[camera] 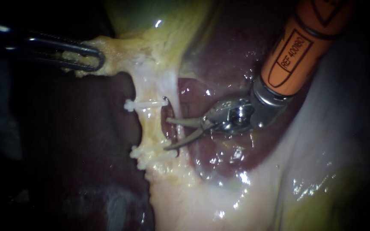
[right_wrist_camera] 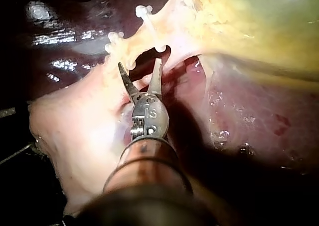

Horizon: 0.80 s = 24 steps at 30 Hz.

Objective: Go to the cutting position left tube

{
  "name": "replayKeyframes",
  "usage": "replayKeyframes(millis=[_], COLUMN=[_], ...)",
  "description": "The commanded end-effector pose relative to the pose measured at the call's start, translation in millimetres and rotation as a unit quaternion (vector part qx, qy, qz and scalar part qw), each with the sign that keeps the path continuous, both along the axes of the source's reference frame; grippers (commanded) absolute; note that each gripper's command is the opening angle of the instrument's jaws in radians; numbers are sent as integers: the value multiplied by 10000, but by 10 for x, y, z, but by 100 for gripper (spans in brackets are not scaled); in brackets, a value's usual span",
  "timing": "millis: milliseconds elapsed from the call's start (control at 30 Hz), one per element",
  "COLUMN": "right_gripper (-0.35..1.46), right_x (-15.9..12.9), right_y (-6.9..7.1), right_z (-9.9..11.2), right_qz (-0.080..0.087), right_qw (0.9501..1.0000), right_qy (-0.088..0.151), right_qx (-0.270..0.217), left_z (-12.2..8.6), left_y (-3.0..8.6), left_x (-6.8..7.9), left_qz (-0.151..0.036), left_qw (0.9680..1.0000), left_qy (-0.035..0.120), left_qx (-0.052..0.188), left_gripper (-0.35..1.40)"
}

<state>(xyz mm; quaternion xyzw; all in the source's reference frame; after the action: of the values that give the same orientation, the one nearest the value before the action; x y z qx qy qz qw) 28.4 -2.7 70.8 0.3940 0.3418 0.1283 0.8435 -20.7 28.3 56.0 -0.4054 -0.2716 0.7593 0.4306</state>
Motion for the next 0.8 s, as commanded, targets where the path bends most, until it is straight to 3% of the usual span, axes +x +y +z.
replayKeyframes(millis=[33, 200, 333, 633, 800], right_gripper=[141, 141, 143, 143, 143], right_x=[0, 1, 6, 20, 30], right_y=[0, 3, 4, 5, 5], right_z=[2, 6, 7, 7, 7], right_qz=[12, 85, 331, 419, 572], right_qw=[10000, 9999, 9988, 9968, 9946], right_qy=[-17, -61, 182, 385, 481], right_qx=[20, 100, 299, 564, 715], left_z=[1, 1, 1, 1, 1], left_y=[0, 0, -1, -1, -2], left_x=[0, 0, 0, 0, -1], left_qz=[-1, 9, 8, 7, 5], left_qw=[10000, 10000, 10000, 10000, 10000], left_qy=[1, -6, -6, -4, -3], left_qx=[-4, 3, 2, 0, -2], left_gripper=[-35, -35, -35, -35, -35])
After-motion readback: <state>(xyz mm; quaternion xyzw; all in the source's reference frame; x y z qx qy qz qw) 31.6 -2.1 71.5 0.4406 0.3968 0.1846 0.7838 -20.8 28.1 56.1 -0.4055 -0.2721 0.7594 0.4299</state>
